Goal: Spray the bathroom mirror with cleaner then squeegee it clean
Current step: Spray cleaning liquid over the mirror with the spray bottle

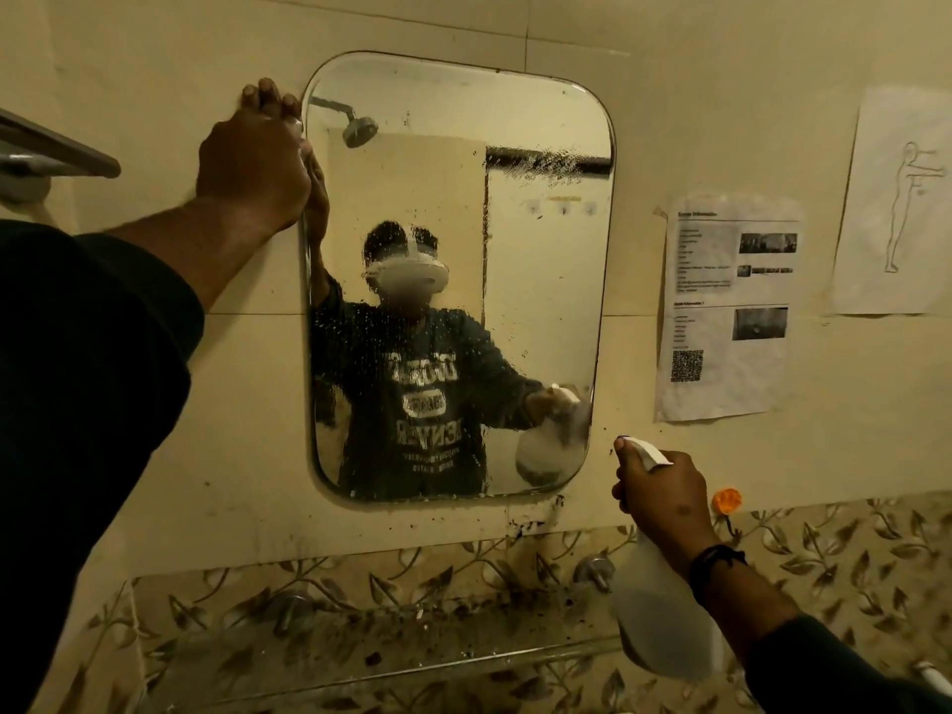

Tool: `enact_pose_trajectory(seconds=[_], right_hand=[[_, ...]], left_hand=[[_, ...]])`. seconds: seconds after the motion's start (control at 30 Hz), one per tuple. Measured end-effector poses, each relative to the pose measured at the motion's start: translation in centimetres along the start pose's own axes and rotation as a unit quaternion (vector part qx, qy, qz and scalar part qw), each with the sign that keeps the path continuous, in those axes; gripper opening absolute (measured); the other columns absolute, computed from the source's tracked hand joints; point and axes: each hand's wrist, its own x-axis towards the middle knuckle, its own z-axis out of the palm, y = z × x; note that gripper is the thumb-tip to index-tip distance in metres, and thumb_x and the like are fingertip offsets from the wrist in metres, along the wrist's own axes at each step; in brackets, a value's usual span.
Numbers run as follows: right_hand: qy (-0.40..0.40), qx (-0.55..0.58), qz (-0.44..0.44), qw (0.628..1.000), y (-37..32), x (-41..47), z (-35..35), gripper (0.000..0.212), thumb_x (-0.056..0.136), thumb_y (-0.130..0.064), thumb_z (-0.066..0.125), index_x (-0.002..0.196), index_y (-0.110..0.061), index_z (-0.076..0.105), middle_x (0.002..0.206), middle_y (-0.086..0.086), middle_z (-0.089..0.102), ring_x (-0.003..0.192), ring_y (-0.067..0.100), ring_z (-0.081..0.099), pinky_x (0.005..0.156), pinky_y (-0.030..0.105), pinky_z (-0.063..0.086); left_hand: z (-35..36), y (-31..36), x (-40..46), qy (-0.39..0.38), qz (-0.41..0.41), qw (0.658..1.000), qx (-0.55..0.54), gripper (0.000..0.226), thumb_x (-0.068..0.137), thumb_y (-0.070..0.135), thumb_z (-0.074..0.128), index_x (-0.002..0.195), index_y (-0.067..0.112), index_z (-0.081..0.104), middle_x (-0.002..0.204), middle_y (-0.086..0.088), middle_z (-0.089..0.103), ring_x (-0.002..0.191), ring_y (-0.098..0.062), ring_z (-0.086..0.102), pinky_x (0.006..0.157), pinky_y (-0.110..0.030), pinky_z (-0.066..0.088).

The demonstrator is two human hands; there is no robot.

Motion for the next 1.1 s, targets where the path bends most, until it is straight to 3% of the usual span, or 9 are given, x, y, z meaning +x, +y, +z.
enact_pose_trajectory(seconds=[0.17, 0.37, 0.53, 0.67, 0.8, 0.97, 1.1], right_hand=[[-0.03, -0.001, 0.048, 0.998, 1.2, -0.2, 0.1, 0.04, 0.092, -0.042, 0.059, 0.081, -0.005, 0.068, 0.069, 0.015, 0.069, 0.067, 0.033, 0.067, 0.071, 0.052, 0.058], [-0.109, 0.029, 0.024, 0.993, 1.5, -1.6, 0.7, 0.04, 0.095, -0.043, 0.056, 0.081, -0.008, 0.069, 0.069, 0.01, 0.072, 0.068, 0.029, 0.07, 0.071, 0.041, 0.058], [-0.094, 0.019, 0.02, 0.995, 1.0, -2.5, 1.8, 0.038, 0.093, -0.042, 0.06, 0.074, -0.01, 0.067, 0.062, 0.009, 0.067, 0.047, 0.013, 0.059, 0.052, 0.028, 0.049], [-0.129, 0.029, 0.023, 0.991, 1.1, -3.2, 2.4, 0.033, 0.093, -0.041, 0.059, 0.085, -0.01, 0.068, 0.07, 0.01, 0.069, 0.056, 0.017, 0.064, 0.055, 0.028, 0.054], [-0.166, 0.037, 0.013, 0.985, 1.1, -4.0, 2.9, 0.039, 0.093, -0.045, 0.057, 0.088, -0.008, 0.069, 0.074, 0.011, 0.072, 0.071, 0.026, 0.07, 0.071, 0.037, 0.059], [-0.135, 0.033, 0.024, 0.99, 0.8, -4.5, 4.4, 0.039, 0.093, -0.041, 0.06, 0.086, -0.003, 0.069, 0.069, 0.009, 0.067, 0.056, 0.018, 0.061, 0.054, 0.028, 0.051], [-0.143, 0.033, 0.017, 0.989, 0.3, -4.8, 4.8, 0.039, 0.094, -0.041, 0.059, 0.084, -0.005, 0.068, 0.071, 0.01, 0.068, 0.055, 0.015, 0.061, 0.052, 0.023, 0.051]], left_hand=[[0.1, -0.1, 0.0, -0.003, 0.001, 1.0, 0.002, 0.029, 0.103, 0.014, 0.043, 0.113, -0.006, 0.061, 0.114, -0.031, 0.061, 0.107, -0.048, 0.057, 0.091, -0.056, 0.048], [0.5, -0.2, 0.2, 0.003, -0.003, 1.0, 0.002, 0.03, 0.103, 0.017, 0.043, 0.114, -0.005, 0.061, 0.113, -0.03, 0.061, 0.107, -0.047, 0.058, 0.092, -0.055, 0.048], [0.6, -0.3, 0.3, 0.0, -0.003, 1.0, 0.0, 0.03, 0.103, 0.017, 0.043, 0.115, -0.004, 0.062, 0.111, -0.029, 0.062, 0.104, -0.046, 0.059, 0.091, -0.054, 0.049], [0.5, -0.3, 0.2, -0.003, -0.007, 1.0, -0.001, 0.03, 0.102, 0.016, 0.043, 0.116, -0.002, 0.062, 0.115, -0.029, 0.061, 0.107, -0.047, 0.058, 0.092, -0.054, 0.047], [0.5, -0.3, 0.2, -0.007, -0.012, 1.0, -0.006, 0.032, 0.103, 0.016, 0.042, 0.121, -0.002, 0.06, 0.125, -0.029, 0.058, 0.119, -0.047, 0.053, 0.101, -0.054, 0.043], [0.4, -0.2, 0.2, -0.006, -0.014, 1.0, -0.003, 0.032, 0.103, 0.016, 0.042, 0.12, -0.003, 0.061, 0.125, -0.029, 0.057, 0.12, -0.046, 0.052, 0.101, -0.054, 0.043], [0.3, -0.2, 0.2, -0.01, -0.019, 1.0, 0.0, 0.033, 0.103, 0.018, 0.041, 0.121, -0.002, 0.061, 0.123, -0.028, 0.058, 0.114, -0.045, 0.056, 0.098, -0.053, 0.045]])
